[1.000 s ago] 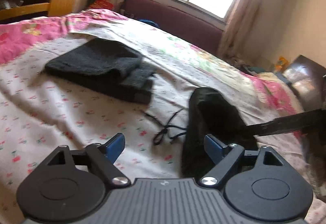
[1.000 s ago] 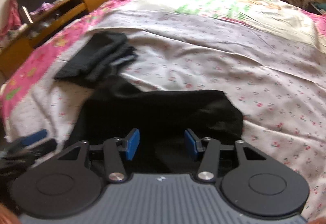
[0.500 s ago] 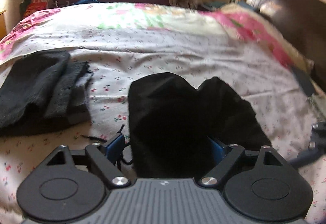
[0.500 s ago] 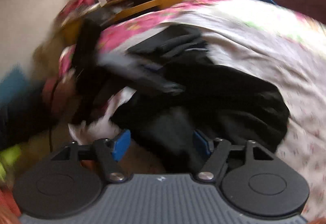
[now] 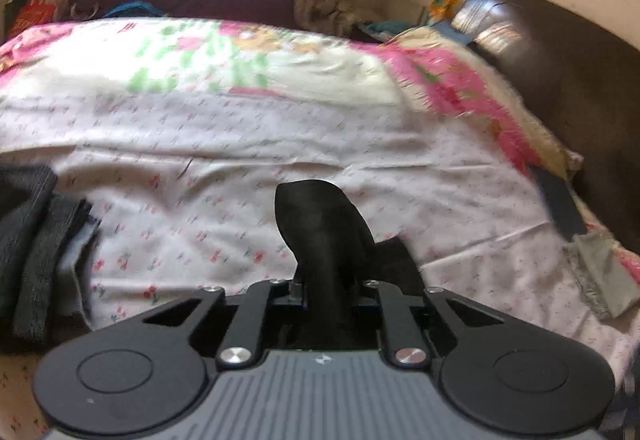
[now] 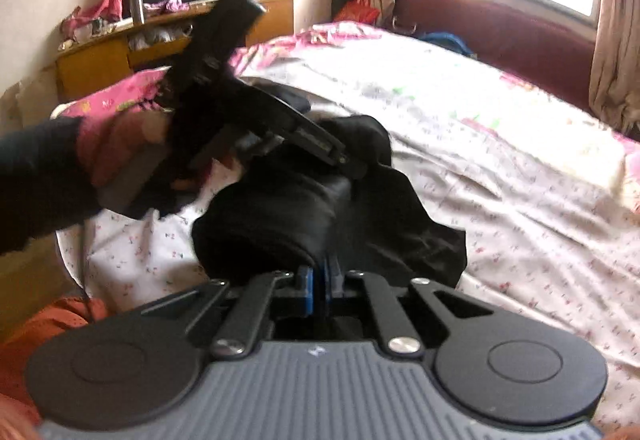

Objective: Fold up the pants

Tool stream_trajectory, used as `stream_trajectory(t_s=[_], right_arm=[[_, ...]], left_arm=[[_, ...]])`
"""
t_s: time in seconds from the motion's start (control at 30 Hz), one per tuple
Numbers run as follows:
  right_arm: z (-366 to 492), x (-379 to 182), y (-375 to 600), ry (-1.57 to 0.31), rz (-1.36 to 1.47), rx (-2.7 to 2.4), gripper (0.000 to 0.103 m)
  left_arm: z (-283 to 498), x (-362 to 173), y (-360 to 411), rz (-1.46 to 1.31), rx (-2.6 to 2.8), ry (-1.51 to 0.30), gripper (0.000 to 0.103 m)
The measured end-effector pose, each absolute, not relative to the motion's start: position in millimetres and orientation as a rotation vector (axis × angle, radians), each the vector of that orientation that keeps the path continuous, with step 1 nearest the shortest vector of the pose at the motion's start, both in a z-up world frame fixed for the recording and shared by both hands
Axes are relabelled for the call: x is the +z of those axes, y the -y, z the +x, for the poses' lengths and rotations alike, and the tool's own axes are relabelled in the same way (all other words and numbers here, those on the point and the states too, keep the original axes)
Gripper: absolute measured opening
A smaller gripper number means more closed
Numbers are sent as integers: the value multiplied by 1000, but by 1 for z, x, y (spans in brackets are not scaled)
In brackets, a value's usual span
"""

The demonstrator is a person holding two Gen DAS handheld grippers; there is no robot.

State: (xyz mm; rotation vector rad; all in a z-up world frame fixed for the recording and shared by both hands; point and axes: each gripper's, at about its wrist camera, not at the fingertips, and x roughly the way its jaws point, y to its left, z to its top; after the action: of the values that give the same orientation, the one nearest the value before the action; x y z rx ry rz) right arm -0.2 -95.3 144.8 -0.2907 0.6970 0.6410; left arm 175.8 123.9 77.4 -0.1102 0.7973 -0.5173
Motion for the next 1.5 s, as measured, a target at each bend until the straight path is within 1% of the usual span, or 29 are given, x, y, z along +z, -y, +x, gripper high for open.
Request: stream_trajectory(t_s=[0.07,0.1,0.13,0.17,0.2,0.23,0.27,0.33,0.4,0.43,0.47,0.5,0.57,0.63,0.73,0.83,0.9,1.0,1.1,1.2,1.23,1.27,1.3,1.33,1.37,1.4,1.47,1.5], right_arm=[[2,125,76,-725,-280,714,12],[4,110,62,-748,-273,757,14],[6,97,49,-785,-280,783,19],[9,84,37,-820,-293,794,31],[10,75,29,-830,-306,796,33],[10,72,23,-827,-320,800,34],[10,72,20,-827,-335,798,34],[5,83,21,-806,-348,832,36],[-1,95,32,-768,-357,846,44],[-2,101,41,-749,-356,841,46],[-5,105,49,-736,-344,836,51],[-4,106,59,-731,-318,826,53],[10,109,81,-743,-219,777,54],[27,107,108,-774,-95,726,54],[50,100,136,-803,-14,579,55],[88,82,168,-856,133,471,55],[119,68,185,-876,263,441,56],[165,48,201,-912,401,412,58],[193,28,195,-965,454,435,59],[210,12,191,-1038,463,450,60],[211,9,191,-1038,466,451,60],[210,8,192,-1036,470,447,53],[211,8,192,-1042,467,445,43],[211,8,195,-1048,473,439,17],[211,10,199,-1053,499,440,9],[211,15,201,-1052,515,446,8],[219,19,200,-1049,482,447,6],[223,19,199,-1052,470,448,6]], left_arm=[[177,53,-134,-93,-449,-852,30],[177,42,-140,-69,-419,-882,32],[177,30,-147,-41,-384,-909,35],[175,24,-153,-37,-367,-914,40],[174,22,-158,-47,-361,-911,43],[174,23,-163,-62,-355,-906,46],[174,25,-167,-66,-347,-905,49],[173,28,-170,-48,-350,-897,50],[172,34,-173,-32,-351,-875,51],[171,38,-173,-16,-341,-862,53],[170,41,-173,4,-322,-848,59],[167,44,-177,32,-296,-829,63],[165,47,-182,66,-278,-821,73],[164,47,-188,64,-265,-833,73],[152,57,-192,37,-261,-816,73],[115,79,-182,11,-309,-741,73],[88,88,-162,68,-365,-704,73],[54,87,-121,181,-483,-670,74],[28,71,-76,329,-600,-625,74],[12,44,-31,547,-673,-555,75],[10,36,-21,588,-689,-540,75],[11,25,-11,632,-695,-543,71],[14,18,-4,653,-698,-570,63],[23,12,0,619,-720,-635,46],[29,11,0,556,-729,-693,40],[35,11,1,501,-726,-733,39],[36,12,5,467,-732,-760,35],[36,12,6,444,-736,-774,34]])
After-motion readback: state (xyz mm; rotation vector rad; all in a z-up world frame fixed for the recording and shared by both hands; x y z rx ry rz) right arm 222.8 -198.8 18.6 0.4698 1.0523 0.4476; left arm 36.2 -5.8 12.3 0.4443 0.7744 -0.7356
